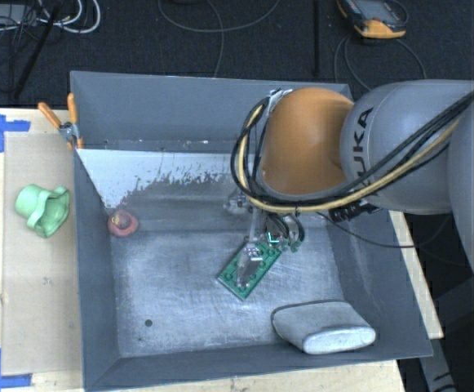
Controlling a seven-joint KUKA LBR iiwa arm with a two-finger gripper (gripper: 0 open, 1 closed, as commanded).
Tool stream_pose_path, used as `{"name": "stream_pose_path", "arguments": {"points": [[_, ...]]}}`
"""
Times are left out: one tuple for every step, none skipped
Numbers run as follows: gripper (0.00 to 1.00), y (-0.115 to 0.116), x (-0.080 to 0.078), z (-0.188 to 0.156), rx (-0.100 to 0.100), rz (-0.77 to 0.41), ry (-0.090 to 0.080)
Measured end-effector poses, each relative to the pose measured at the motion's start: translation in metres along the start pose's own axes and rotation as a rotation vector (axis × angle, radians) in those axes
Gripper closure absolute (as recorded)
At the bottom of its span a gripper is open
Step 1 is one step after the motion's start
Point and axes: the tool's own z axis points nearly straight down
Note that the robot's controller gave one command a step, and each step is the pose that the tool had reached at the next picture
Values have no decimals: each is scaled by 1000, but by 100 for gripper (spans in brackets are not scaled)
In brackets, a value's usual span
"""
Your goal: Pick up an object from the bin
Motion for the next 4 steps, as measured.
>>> {"name": "stream_pose_path", "arguments": {"points": [[0,-73,-4,75,1,330,-2],[100,-72,-6,72,-1,329,-7],[100,-110,-11,86,-17,281,-18],[0,-111,-11,88,-11,280,-24]]}}
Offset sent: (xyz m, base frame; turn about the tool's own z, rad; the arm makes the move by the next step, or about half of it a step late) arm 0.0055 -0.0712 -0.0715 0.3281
